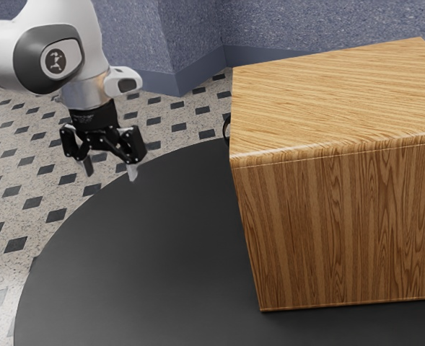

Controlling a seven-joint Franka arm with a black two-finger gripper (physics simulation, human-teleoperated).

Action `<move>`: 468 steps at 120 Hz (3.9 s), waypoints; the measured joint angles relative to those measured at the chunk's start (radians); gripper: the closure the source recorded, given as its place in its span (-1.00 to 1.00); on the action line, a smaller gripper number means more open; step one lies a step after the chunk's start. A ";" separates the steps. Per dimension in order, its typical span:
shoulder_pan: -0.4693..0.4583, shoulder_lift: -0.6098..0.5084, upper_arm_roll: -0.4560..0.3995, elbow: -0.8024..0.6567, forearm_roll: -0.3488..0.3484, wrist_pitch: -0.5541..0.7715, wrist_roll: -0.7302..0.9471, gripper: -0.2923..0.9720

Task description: Pull the drawer handle with one arm to open the drawer

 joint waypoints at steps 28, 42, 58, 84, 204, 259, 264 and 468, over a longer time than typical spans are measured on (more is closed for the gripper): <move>-0.015 -0.001 0.001 0.000 -0.004 0.022 0.012 -0.54; -0.045 -0.040 -0.002 0.038 -0.028 0.023 0.017 -0.54; -0.061 -0.102 -0.014 0.077 -0.092 0.023 0.008 -0.54; -0.127 -0.025 -0.004 0.072 -0.238 0.030 -0.205 -0.54; -0.096 -0.046 -0.004 0.031 -0.260 0.181 -0.631 -0.54; -0.120 -0.035 -0.005 0.016 -0.261 0.256 -0.568 -0.54; -0.119 -0.025 -0.005 0.020 -0.260 0.260 -0.562 -0.54; -0.097 -0.016 -0.005 -0.008 -0.397 0.347 -0.460 -0.54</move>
